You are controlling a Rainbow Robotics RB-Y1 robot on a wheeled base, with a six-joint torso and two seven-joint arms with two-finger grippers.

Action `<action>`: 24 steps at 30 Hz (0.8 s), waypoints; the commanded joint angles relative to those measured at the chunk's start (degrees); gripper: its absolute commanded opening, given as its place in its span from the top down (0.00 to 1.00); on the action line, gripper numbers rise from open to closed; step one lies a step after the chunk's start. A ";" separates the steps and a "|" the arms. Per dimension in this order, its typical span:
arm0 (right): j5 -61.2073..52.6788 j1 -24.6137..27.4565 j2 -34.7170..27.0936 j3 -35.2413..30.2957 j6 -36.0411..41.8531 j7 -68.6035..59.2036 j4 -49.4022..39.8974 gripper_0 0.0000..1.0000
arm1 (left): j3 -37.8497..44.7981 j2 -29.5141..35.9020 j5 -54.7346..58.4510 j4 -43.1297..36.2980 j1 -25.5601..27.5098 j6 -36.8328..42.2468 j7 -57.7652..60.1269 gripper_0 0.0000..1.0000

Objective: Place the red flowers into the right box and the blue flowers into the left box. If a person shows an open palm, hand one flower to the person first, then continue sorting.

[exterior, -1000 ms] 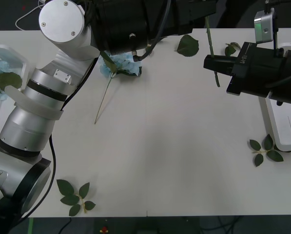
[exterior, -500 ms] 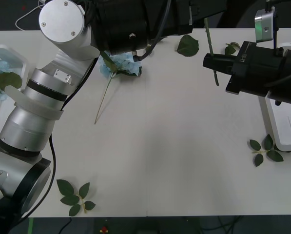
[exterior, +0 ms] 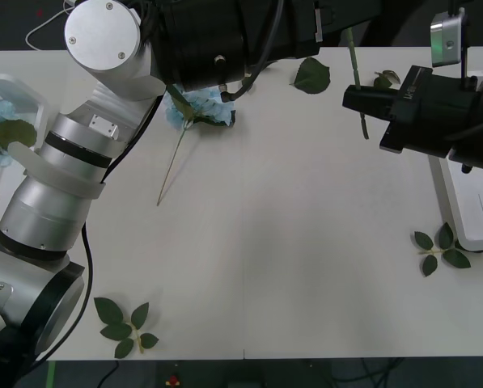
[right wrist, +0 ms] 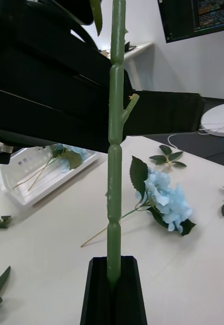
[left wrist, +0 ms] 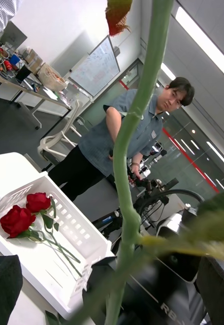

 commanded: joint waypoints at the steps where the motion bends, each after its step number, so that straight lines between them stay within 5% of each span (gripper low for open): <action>1: -0.79 4.41 -5.54 -5.69 -0.66 -1.29 0.16 1.00 | -0.47 1.37 0.78 -0.73 -3.26 -0.56 3.05 0.00; 16: 0.35 28.14 -17.23 -23.09 -0.66 -5.07 9.03 1.00 | -0.47 3.13 2.18 -0.55 -1.76 -0.12 2.26 0.00; 24: 11.77 30.95 -20.13 -23.00 -1.27 -12.98 15.98 1.00 | 6.30 10.42 -8.98 -1.69 -3.34 8.84 4.11 0.00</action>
